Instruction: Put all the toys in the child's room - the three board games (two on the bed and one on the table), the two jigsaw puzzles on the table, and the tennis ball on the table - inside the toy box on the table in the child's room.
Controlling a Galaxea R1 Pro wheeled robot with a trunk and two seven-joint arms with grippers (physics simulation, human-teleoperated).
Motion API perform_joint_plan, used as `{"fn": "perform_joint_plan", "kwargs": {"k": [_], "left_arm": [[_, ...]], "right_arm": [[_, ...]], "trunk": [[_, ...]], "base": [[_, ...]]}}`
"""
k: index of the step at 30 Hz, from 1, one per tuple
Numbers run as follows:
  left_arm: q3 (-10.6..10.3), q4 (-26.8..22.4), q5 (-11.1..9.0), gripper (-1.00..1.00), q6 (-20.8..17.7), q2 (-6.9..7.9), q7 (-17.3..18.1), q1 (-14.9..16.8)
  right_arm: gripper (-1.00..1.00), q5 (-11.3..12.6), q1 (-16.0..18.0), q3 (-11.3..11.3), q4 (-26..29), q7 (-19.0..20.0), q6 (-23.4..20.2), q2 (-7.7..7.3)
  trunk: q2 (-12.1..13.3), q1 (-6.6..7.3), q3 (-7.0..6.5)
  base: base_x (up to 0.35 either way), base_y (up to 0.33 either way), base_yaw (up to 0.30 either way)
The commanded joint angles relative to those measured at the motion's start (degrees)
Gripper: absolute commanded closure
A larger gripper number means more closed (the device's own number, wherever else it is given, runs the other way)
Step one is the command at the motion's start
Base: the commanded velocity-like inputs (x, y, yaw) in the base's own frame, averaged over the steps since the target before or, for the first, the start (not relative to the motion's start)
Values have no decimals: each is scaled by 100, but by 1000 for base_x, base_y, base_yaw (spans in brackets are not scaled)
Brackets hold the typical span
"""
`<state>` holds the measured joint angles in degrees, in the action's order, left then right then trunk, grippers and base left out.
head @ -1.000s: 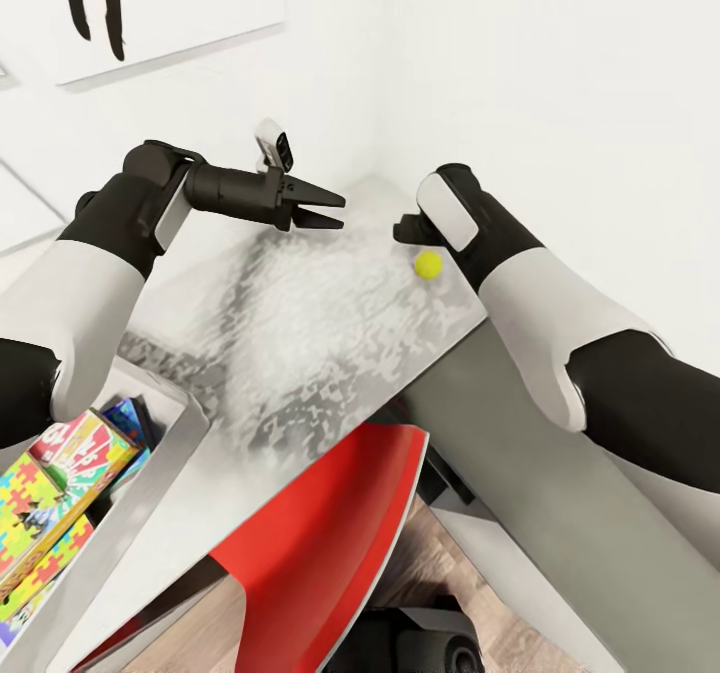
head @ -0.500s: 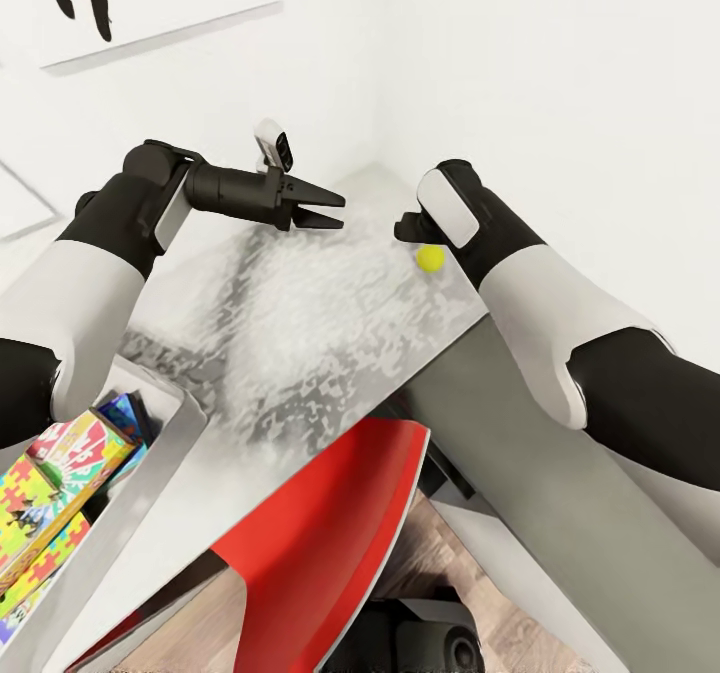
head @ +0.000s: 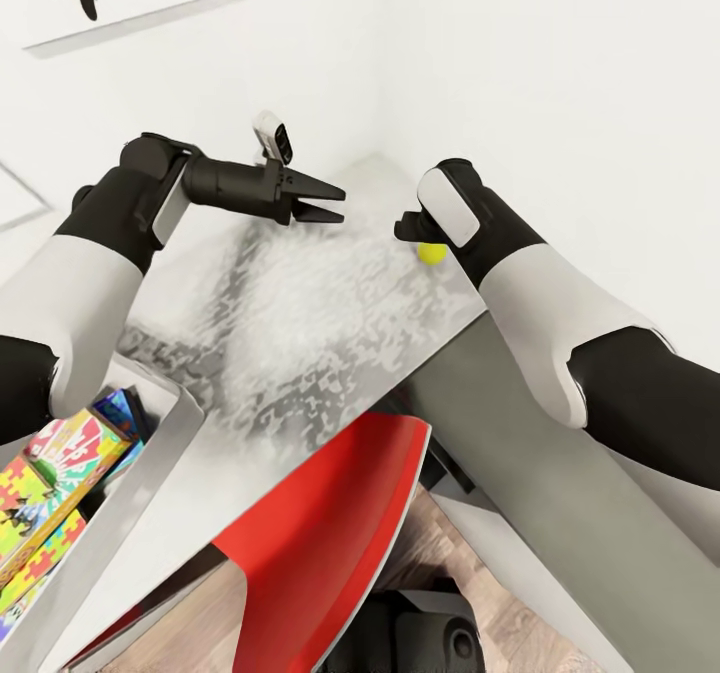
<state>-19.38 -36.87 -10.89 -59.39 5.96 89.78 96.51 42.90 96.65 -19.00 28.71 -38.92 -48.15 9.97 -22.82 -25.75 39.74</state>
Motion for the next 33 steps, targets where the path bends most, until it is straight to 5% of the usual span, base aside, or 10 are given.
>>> {"fn": "perform_joint_plan", "kwargs": {"k": [1, 33], "left_arm": [[-32, -12, -25, -100, -61, 8, 22, 30], [-31, -207, -21, -100, -61, 27, 22, 158]], "right_arm": [[-100, 58, 7, -34, 3, -53, -10, -4], [-100, 52, 613, -34, 3, -147, -148, -4]], "trunk": [[-10, -3, 17], [-10, -3, 319]], "base": [[0, 0, 0], [0, 0, 0]]}}
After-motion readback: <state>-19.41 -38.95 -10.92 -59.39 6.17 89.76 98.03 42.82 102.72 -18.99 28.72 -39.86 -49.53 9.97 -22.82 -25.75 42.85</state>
